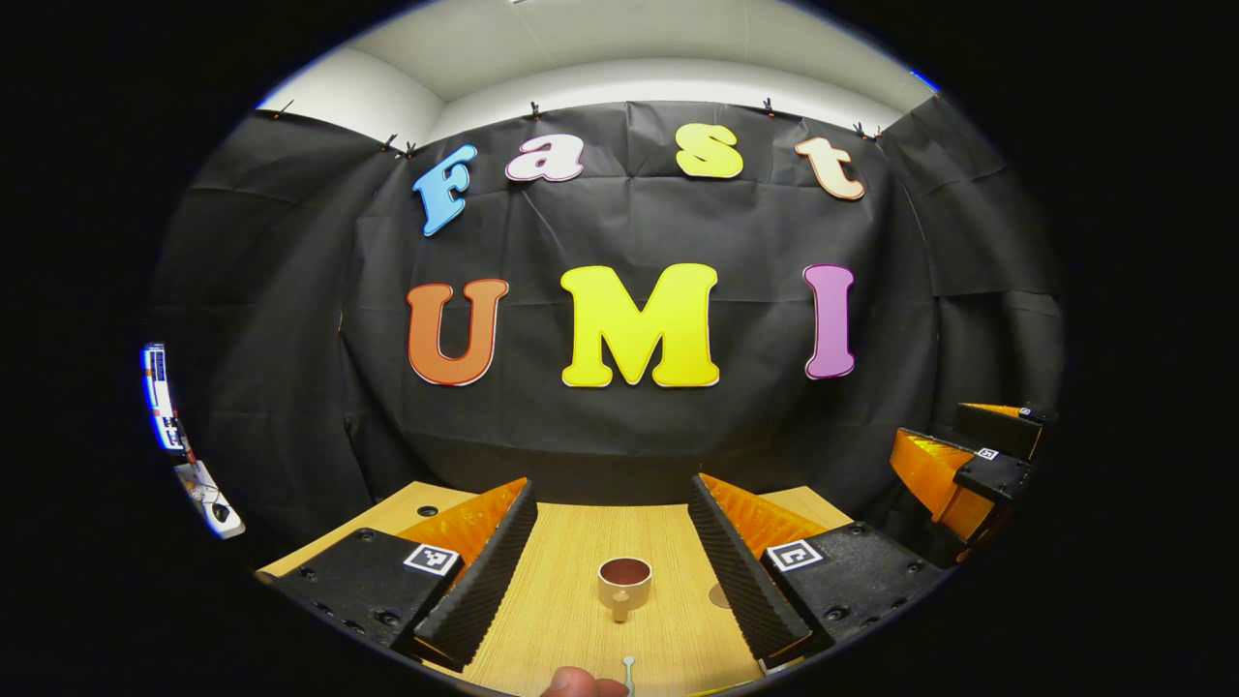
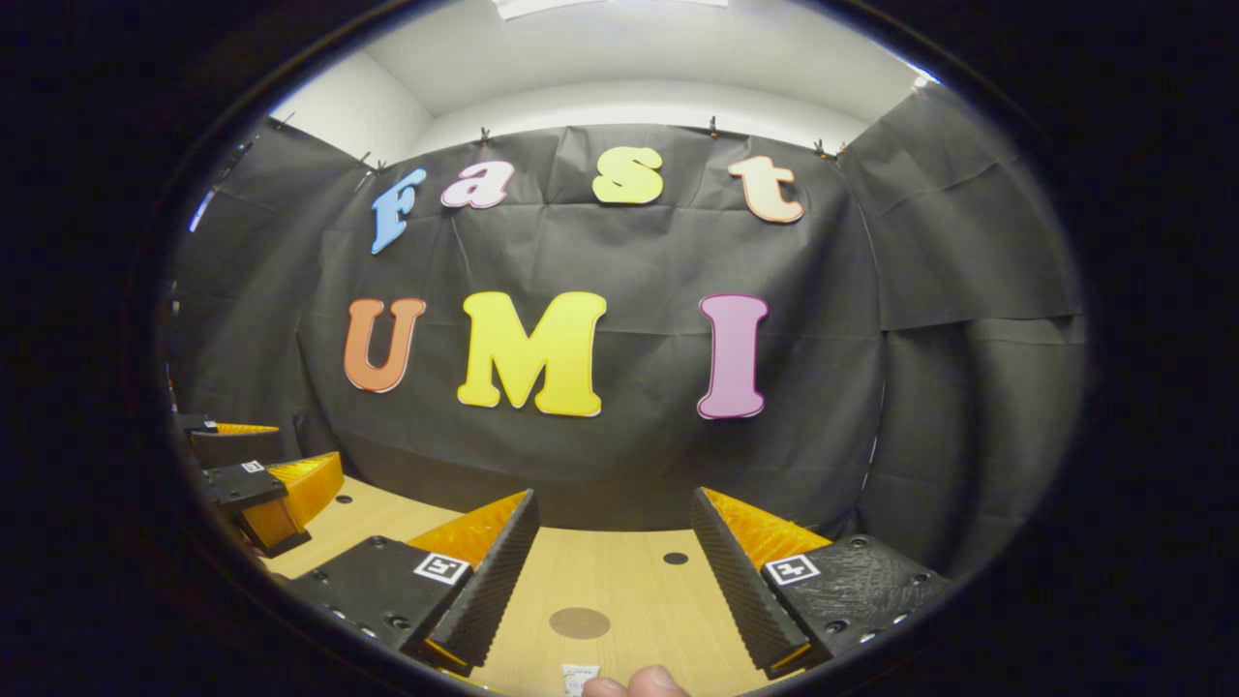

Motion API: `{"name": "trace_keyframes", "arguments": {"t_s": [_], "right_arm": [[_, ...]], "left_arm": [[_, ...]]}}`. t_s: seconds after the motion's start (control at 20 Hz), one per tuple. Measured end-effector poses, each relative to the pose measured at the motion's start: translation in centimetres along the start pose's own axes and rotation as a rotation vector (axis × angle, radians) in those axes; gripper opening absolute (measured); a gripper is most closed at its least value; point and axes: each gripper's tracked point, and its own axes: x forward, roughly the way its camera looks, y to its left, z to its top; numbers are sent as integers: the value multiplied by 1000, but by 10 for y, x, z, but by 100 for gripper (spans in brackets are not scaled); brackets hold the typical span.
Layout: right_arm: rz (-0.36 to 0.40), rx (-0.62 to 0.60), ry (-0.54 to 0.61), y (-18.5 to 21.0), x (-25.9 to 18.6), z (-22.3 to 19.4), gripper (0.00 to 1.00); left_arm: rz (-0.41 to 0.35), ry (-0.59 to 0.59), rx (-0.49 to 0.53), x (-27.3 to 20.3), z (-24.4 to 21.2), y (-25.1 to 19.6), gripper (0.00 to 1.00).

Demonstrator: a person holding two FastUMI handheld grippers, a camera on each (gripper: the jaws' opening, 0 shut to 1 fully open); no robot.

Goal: Put the toothbrush and toothpaste on the desktop into the cup, then pick up the cup and place it on the coaster on the desktop.

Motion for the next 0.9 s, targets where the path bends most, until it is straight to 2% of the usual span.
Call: {"name": "trace_keyframes", "arguments": {"t_s": [0.3, 0.35, 0.4, 0.45, 0.5, 0.75, 0.8, 0.9], "right_arm": [[24, 16, 68, 4, 1, -20, 95], [26, 10, 87, 3, 1, -29, 97], [29, 2, 112, 2, 1, -38, 95], [33, -7, 139, 2, 1, -49, 95], [38, -17, 164, 2, 0, -60, 97], [46, -69, 298, -10, -6, -121, 93], [46, -71, 326, -13, -7, -131, 98], [46, -73, 369, -18, -11, -148, 95]], "left_arm": [[-20, 89, -13, -2, -31, -4, 99], [-26, 121, -20, -2, -42, -6, 99], [-29, 163, -25, -4, -55, -5, 94], [-28, 205, -30, -4, -70, -5, 99], [-30, 243, -36, -6, -83, -5, 99], [-38, 420, -24, -20, -156, -10, 100], [-40, 453, -26, -23, -173, -11, 100], [-44, 502, -27, -30, -199, -15, 100]]}}
